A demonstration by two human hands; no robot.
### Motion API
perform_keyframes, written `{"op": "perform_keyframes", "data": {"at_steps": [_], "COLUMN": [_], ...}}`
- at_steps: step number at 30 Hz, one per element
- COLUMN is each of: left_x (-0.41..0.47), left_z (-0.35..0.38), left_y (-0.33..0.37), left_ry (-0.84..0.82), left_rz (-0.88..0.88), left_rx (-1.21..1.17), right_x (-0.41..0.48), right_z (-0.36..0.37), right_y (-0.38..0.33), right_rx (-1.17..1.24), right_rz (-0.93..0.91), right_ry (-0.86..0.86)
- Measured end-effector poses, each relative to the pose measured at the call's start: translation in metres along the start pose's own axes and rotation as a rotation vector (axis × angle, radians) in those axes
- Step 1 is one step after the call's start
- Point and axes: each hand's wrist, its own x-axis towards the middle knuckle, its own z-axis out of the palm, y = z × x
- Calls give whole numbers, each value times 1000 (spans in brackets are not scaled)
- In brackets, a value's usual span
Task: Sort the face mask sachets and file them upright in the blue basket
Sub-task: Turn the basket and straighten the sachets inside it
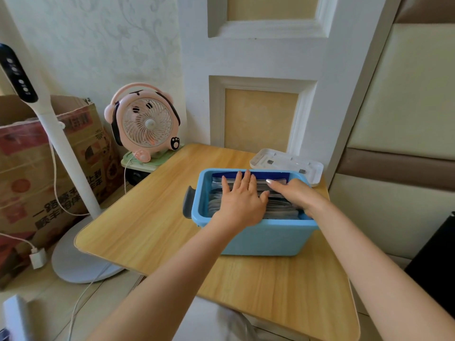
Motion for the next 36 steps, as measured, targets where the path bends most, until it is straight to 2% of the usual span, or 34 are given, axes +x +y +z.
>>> {"op": "perform_keyframes", "data": {"at_steps": [6,11,14,16,22,24,25,27,28,29,30,31,33,34,36], "left_x": [0,0,0,1,0,-1,-2,-2,-2,-1,-1,0,0,0,1], "left_z": [1,1,2,2,2,2,1,0,0,0,0,0,0,0,-1], "left_y": [1,-1,0,0,-1,-1,-2,-2,-2,-3,-3,-3,-3,-3,-3], "left_ry": [-14,-34,-22,-17,-31,-28,-28,-30,-34,-40,-47,-54,-67,-71,-78], "left_rz": [12,3,-3,-3,-6,-6,-3,2,2,2,1,1,3,3,10], "left_rx": [44,60,41,35,64,48,40,31,27,26,28,32,37,39,31], "right_x": [-3,-4,-2,-2,-7,-11,-14,-21,-24,-25,-23,-21,-20,-21,-19], "right_z": [-1,2,2,1,2,3,4,2,-3,-9,-17,-26,-37,-39,-41], "right_y": [-1,-2,-2,-1,-1,-4,-6,-6,-4,0,6,12,20,22,22], "right_rx": [10,-69,81,145,-10,-104,-122,-119,-176,-276,-392,-445,-348,-273,-245], "right_rz": [-43,26,90,70,21,-34,-103,-296,-367,-382,-311,-174,137,210,186], "right_ry": [-128,-122,-171,-211,-219,-125,-11,335,501,596,577,455,121,30,52]}}
